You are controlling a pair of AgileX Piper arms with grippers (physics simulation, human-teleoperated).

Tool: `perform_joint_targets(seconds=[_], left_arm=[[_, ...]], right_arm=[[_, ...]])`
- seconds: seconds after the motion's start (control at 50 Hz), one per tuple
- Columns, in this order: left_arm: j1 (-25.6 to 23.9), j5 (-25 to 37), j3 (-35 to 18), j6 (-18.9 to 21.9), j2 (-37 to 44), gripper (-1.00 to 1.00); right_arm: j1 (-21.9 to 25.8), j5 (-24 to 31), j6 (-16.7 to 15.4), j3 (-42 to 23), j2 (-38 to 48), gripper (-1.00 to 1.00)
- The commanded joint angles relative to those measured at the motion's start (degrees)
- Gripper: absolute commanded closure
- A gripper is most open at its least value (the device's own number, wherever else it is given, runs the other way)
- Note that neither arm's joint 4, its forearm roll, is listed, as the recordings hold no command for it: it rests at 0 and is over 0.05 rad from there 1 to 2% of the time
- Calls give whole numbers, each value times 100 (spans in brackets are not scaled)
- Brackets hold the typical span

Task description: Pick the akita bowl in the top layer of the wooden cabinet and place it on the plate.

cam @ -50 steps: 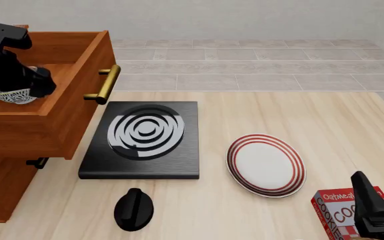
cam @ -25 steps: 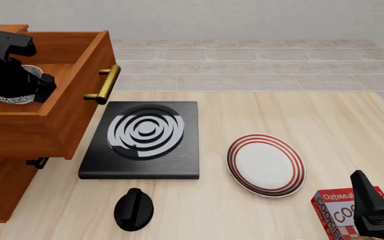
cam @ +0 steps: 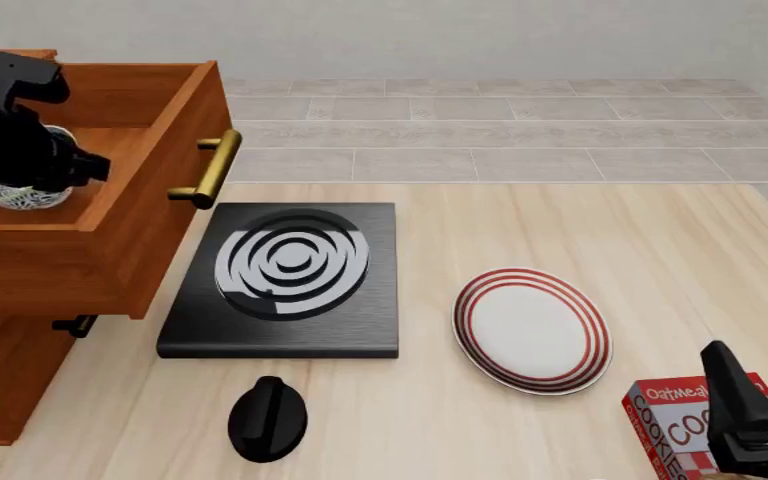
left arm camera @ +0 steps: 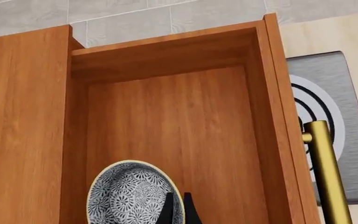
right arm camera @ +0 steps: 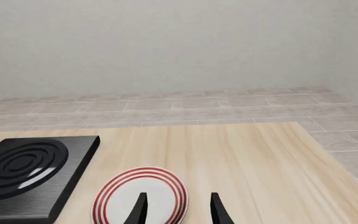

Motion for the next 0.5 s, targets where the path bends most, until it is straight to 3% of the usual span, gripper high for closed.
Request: perform_joint_targets(seconds=[0.02, 0.5], left_arm=[[-27, 61, -264, -70, 65, 100], [-189, 177, -724, -409, 7, 100]], right_arm=[[0, 7, 1, -1, -10, -100], [0, 0, -4, 0, 4, -100]])
